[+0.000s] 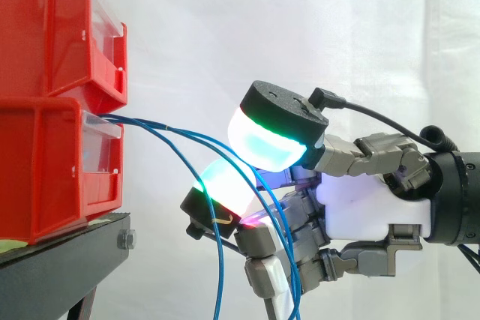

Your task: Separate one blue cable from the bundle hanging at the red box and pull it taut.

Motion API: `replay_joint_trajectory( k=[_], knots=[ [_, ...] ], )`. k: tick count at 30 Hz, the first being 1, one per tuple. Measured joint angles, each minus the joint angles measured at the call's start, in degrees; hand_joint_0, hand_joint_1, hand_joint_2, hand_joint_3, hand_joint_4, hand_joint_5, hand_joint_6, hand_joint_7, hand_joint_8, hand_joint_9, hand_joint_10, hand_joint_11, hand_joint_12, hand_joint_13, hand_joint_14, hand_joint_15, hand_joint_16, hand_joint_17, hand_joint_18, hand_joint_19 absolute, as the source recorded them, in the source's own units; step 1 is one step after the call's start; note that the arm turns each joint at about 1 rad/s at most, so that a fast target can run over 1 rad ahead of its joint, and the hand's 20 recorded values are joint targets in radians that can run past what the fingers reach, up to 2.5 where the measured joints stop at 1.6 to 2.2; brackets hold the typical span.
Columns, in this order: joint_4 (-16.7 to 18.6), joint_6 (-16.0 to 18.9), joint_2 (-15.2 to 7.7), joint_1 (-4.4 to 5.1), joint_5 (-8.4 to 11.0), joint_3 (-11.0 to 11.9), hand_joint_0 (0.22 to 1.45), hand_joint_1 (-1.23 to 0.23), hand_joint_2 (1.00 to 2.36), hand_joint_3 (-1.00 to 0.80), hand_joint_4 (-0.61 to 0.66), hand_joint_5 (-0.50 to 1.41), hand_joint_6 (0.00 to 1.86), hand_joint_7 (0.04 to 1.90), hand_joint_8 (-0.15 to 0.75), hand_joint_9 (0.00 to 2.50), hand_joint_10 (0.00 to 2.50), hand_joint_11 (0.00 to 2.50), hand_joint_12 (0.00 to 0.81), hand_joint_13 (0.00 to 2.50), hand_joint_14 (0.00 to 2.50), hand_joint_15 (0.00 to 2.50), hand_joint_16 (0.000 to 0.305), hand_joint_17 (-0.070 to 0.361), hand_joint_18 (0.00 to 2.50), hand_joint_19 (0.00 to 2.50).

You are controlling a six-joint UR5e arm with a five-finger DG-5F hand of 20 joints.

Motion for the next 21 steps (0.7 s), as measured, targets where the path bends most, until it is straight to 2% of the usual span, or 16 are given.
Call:
replay_joint_trajectory(
  k=[3,6,8,12,14,16,21],
  knots=[
    [0.1,0.0,0.0,0.01,-0.01,0.0,0.67,-0.82,1.00,-0.50,-0.02,-0.16,0.86,1.22,0.313,1.11,0.02,1.00,0.379,1.11,0.03,0.79,0.043,0.098,0.96,0.68],
    [0.1,0.0,0.0,0.01,-0.01,0.0,0.68,-0.87,1.02,-0.31,-0.09,-0.18,0.89,1.24,0.310,1.09,0.02,1.00,0.377,1.11,0.03,0.78,0.044,0.099,0.96,0.68],
    [0.2,0.0,0.0,0.01,-0.01,0.0,0.69,-0.88,1.02,-0.26,-0.13,-0.19,0.90,1.25,0.312,1.08,0.02,1.00,0.378,1.11,0.03,0.79,0.044,0.099,0.96,0.68],
    [0.2,0.0,0.0,0.01,-0.01,0.0,0.75,-0.91,1.02,-0.28,-0.11,-0.21,0.90,1.25,0.301,1.06,0.02,0.98,0.377,1.11,0.03,0.78,0.044,0.099,0.96,0.67],
    [0.2,0.0,0.0,0.00,-0.01,0.0,0.78,-0.90,1.01,-0.35,-0.11,-0.21,0.90,1.21,0.299,1.06,0.02,0.98,0.372,1.11,0.03,0.80,0.043,0.098,0.95,0.68],
    [0.2,0.0,0.0,0.00,-0.01,0.0,0.79,-0.89,1.01,-0.41,-0.08,-0.21,0.90,1.15,0.296,1.07,0.02,1.00,0.371,1.13,0.03,0.81,0.042,0.096,0.96,0.68],
    [0.3,0.0,0.0,0.00,-0.01,0.0,0.75,-0.88,1.00,-0.46,-0.01,-0.21,0.88,1.19,0.304,1.11,0.02,1.04,0.375,1.15,0.03,0.82,0.042,0.095,0.98,0.66]
  ],
)
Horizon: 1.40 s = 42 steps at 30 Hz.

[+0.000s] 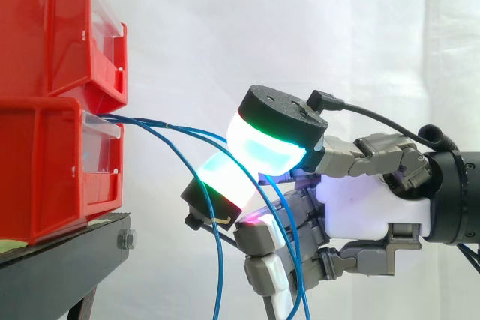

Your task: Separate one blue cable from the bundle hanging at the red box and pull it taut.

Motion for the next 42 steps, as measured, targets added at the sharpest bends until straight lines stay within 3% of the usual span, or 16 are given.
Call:
replay_joint_trajectory(
  k=[5,9,13,17,18,21,23,25,29,32,35,42],
  knots=[
    [0.0,0.1,0.0,0.02,0.03,0.0,0.71,-0.84,1.00,-0.49,0.01,-0.21,0.88,1.22,0.310,1.16,0.02,1.09,0.381,1.18,0.03,0.83,0.042,0.095,0.99,0.66],
    [0.3,0.4,0.0,0.02,0.39,0.0,0.67,-0.77,1.00,-0.50,0.04,-0.20,0.87,1.11,0.314,1.16,0.02,1.09,0.386,1.17,0.03,0.83,0.042,0.096,0.99,0.67],
    [0.8,0.7,0.0,0.02,0.71,0.0,0.74,-0.90,1.00,-0.50,0.02,-0.19,0.87,1.17,0.311,1.14,0.02,1.09,0.385,1.17,0.03,0.82,0.043,0.096,1.00,0.65],
    [1.0,0.8,0.0,0.01,0.77,0.0,0.81,-0.92,1.01,-0.43,0.02,-0.20,0.89,1.20,0.301,1.10,0.02,1.09,0.377,1.14,0.03,0.82,0.042,0.096,0.96,0.67],
    [1.0,0.8,0.0,0.00,0.78,0.0,0.81,-0.93,1.01,-0.39,0.03,-0.21,0.89,1.17,0.296,1.09,0.02,1.08,0.375,1.13,0.03,0.83,0.042,0.095,0.96,0.67],
    [1.1,0.8,0.0,0.00,0.79,0.0,0.70,-0.94,1.00,-0.50,0.04,-0.22,0.88,1.12,0.294,1.07,0.02,1.09,0.377,1.12,0.03,0.82,0.044,0.098,0.97,0.65],
    [1.1,0.8,0.0,0.02,0.79,-0.1,0.60,-0.91,1.00,-0.50,0.05,-0.22,0.88,1.11,0.300,1.06,0.02,1.10,0.383,1.11,0.03,0.83,0.045,0.102,0.96,0.68],
    [1.1,0.8,0.0,0.01,0.79,-0.1,0.51,-0.77,1.00,-0.50,0.09,-0.21,0.86,1.09,0.333,1.08,0.02,1.09,0.412,1.12,0.02,0.83,0.050,0.112,0.97,0.69],
    [1.1,0.8,0.0,0.01,0.79,-0.1,0.54,-0.44,1.00,-0.50,0.10,-0.18,0.83,1.08,0.331,1.14,0.02,1.07,0.410,1.14,0.03,0.83,0.049,0.111,0.97,0.73],
    [1.1,0.8,0.0,0.02,0.79,-0.1,0.57,-0.36,1.00,-0.50,0.09,-0.18,0.82,1.09,0.326,1.15,0.02,1.04,0.398,1.14,0.02,0.84,0.048,0.109,0.98,0.75],
    [1.1,0.8,0.0,0.02,0.79,-0.1,0.61,-0.40,1.00,-0.49,0.09,-0.18,0.81,1.11,0.321,1.15,0.02,1.05,0.394,1.14,0.03,0.83,0.047,0.107,0.97,0.75],
    [1.1,0.8,0.0,0.02,0.79,-0.1,0.59,-0.63,1.02,-0.16,0.10,-0.19,0.84,1.18,0.343,1.12,0.02,1.09,0.414,1.15,0.03,0.82,0.051,0.116,1.00,0.73]
  ],
)
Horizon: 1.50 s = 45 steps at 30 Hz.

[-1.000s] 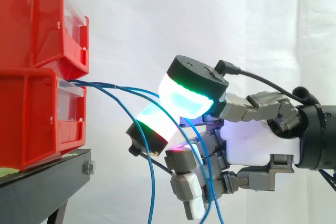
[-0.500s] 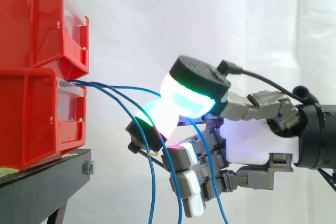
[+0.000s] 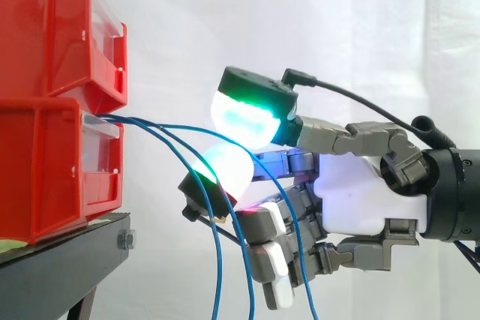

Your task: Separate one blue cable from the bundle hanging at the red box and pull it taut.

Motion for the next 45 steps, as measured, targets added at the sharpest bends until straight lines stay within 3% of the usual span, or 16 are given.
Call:
replay_joint_trajectory(
  k=[3,15,26,34,38,45],
  knots=[
    [0.0,0.0,0.0,0.00,0.00,0.0,0.60,-0.69,1.02,-0.10,0.11,-0.20,0.86,1.14,0.344,1.11,0.02,1.07,0.423,1.15,0.02,0.82,0.053,0.118,1.01,0.72],
    [0.0,0.0,0.0,-0.01,0.00,0.0,0.64,-0.76,1.02,-0.26,0.07,-0.21,0.88,1.11,0.311,1.04,0.02,1.10,0.387,1.10,0.03,0.83,0.048,0.108,0.95,0.71],
    [0.0,0.0,0.0,0.01,0.09,0.0,0.68,-0.66,1.00,-0.50,0.08,-0.22,0.91,1.10,0.305,0.99,0.02,1.05,0.385,1.06,0.03,0.81,0.048,0.107,0.92,0.72],
    [-0.1,0.9,-0.1,0.04,0.92,-0.1,0.67,-0.65,1.00,-0.49,0.09,-0.22,0.91,1.10,0.311,0.99,0.02,1.06,0.389,1.06,0.03,0.81,0.048,0.107,0.92,0.71],
    [-0.2,1.0,0.0,0.04,1.10,-0.1,0.68,-0.68,1.01,-0.38,0.02,-0.22,0.92,1.14,0.317,1.00,0.02,1.05,0.388,1.07,0.03,0.81,0.047,0.107,0.93,0.71],
    [-0.2,1.3,0.0,0.14,1.27,-0.1,0.69,-0.72,1.01,-0.34,-0.05,-0.21,0.92,1.16,0.308,1.05,0.02,1.15,0.383,1.08,0.03,0.82,0.047,0.105,0.94,0.69]
  ],
)
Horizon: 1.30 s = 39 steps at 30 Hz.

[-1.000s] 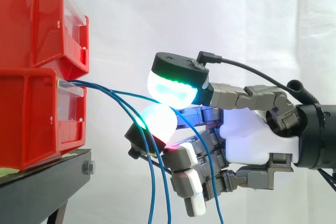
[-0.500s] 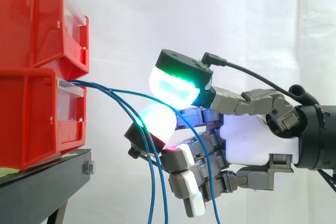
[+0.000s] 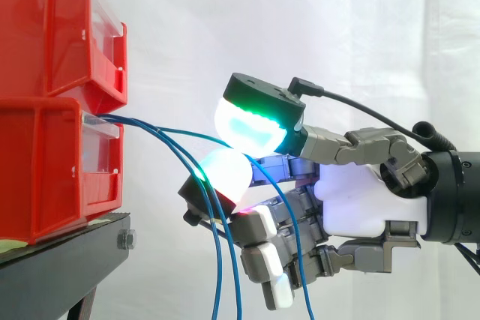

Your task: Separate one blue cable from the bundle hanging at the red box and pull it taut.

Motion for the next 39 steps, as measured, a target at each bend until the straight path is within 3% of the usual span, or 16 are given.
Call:
replay_joint_trajectory(
  k=[6,13,25,32,36,39],
  knots=[
    [-0.4,1.3,0.0,0.19,0.73,0.0,0.72,-0.70,1.00,-0.43,-0.07,-0.21,0.92,1.12,0.299,1.08,0.02,1.23,0.380,1.09,0.03,0.84,0.046,0.104,0.94,0.68],
    [-0.7,2.0,0.0,0.32,1.00,0.0,0.70,-0.72,1.00,-0.50,0.02,-0.21,0.91,1.11,0.298,1.07,0.02,1.21,0.378,1.09,0.03,0.84,0.046,0.102,0.93,0.69],
    [-0.7,2.0,0.0,0.34,0.98,-0.1,0.53,-0.49,1.00,-0.50,0.10,-0.20,0.88,1.02,0.317,1.07,0.02,1.17,0.402,1.09,0.03,0.84,0.049,0.111,0.93,0.71],
    [-0.7,2.0,0.0,0.35,0.97,-0.1,0.54,-0.41,1.00,-0.50,0.08,-0.20,0.87,1.01,0.319,1.06,0.02,1.16,0.395,1.08,0.02,0.83,0.049,0.111,0.94,0.71],
    [-0.7,2.0,0.0,0.36,0.96,-0.1,0.63,-0.49,1.00,-0.50,0.05,-0.19,0.86,1.06,0.308,1.06,0.02,1.17,0.389,1.07,0.03,0.83,0.046,0.105,0.92,0.72],
    [-0.7,2.0,0.0,0.36,0.96,-0.1,0.62,-0.57,1.01,-0.36,0.04,-0.19,0.87,1.11,0.311,1.04,0.02,1.15,0.389,1.06,0.03,0.83,0.047,0.105,0.92,0.72]
  ],
)
